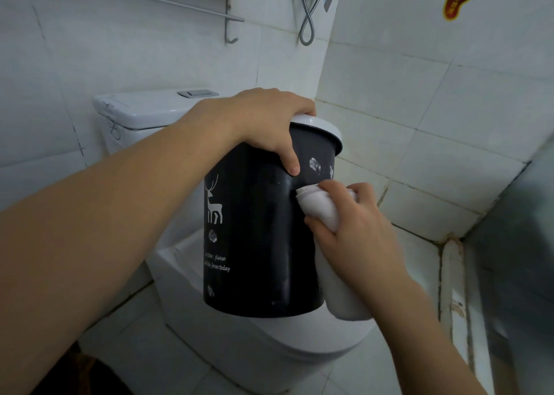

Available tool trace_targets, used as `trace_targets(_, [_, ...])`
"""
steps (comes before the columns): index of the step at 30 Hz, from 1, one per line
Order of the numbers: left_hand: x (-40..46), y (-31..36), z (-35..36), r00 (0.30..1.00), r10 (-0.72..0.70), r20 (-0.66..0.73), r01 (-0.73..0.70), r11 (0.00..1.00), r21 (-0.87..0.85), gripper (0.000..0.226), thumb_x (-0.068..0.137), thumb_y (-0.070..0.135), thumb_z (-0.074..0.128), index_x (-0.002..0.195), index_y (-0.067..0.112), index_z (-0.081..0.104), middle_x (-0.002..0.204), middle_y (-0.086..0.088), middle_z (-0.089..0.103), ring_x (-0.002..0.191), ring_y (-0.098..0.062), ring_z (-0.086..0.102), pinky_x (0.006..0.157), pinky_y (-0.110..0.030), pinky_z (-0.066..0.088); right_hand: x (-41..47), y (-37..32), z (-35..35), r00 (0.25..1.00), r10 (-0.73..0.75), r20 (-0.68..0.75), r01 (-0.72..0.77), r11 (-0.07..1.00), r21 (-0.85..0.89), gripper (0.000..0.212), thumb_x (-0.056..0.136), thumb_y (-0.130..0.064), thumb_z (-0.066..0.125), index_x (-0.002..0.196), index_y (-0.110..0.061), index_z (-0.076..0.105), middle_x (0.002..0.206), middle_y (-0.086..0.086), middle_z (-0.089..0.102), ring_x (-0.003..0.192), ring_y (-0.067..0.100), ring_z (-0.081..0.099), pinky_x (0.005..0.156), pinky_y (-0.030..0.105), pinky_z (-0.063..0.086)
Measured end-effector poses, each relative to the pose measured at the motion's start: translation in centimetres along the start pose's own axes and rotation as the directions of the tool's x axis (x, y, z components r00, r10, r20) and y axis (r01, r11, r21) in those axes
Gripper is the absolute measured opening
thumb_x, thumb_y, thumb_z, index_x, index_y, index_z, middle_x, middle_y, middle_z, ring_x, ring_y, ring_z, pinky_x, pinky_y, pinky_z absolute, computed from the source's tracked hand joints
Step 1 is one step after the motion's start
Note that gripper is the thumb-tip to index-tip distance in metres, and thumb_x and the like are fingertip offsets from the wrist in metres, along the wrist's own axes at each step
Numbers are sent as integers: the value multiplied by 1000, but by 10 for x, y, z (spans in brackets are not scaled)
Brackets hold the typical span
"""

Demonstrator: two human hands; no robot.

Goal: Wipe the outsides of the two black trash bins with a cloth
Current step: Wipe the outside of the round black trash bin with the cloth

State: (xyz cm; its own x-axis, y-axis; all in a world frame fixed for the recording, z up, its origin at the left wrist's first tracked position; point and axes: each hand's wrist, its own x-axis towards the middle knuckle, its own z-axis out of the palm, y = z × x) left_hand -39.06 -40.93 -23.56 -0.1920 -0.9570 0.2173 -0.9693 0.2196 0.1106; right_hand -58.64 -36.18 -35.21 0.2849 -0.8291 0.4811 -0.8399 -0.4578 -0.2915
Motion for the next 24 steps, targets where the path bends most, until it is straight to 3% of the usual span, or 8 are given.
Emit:
trace_targets(4, [-2, 1, 0, 1000, -3, -1, 3, 1000, -6, 84, 54, 53, 89, 127, 39, 49, 105, 18, 49, 98, -15, 49, 82, -33, 41, 4, 6, -1, 998, 64, -11, -64, 998, 24, 43, 88, -45, 60, 127, -40, 45, 119, -3, 40, 91, 27, 55, 65, 31, 36])
trace_targets(11, [-5, 3, 0, 1000, 1, -13, -1, 1000, -31, 80, 54, 51, 89, 122, 41, 49, 103, 18, 50, 98, -16, 51, 80, -33, 41, -4, -14, -1, 999, -45, -5, 45, 999, 20, 43, 86, -45, 60, 126, -42, 46, 119, -3, 41, 90, 25, 53, 65, 31, 38])
trace_targets(19, [-3, 3, -7, 1000, 1, 26, 1, 997, -73, 50, 76, 48, 77, 118, 33, 55, 111, 10, 55, 100, -17, 52, 78, -32, 41, -6, -17, -1, 999, -53, -3, 53, 998, 38, 40, 87, -45, 59, 124, -42, 45, 118, -5, 39, 87, 23, 53, 64, 31, 42])
trace_targets(24, [2, 2, -7, 998, 14, 60, -9, 997, -75, 37, 78, 48, 75, 102, 26, 59, 100, 10, 57, 97, -19, 55, 80, -35, 46, -8, -19, -6, 996, -84, 15, 84, 996, 28, 37, 87, -46, 60, 121, -43, 45, 116, -7, 39, 87, 21, 53, 64, 34, 47])
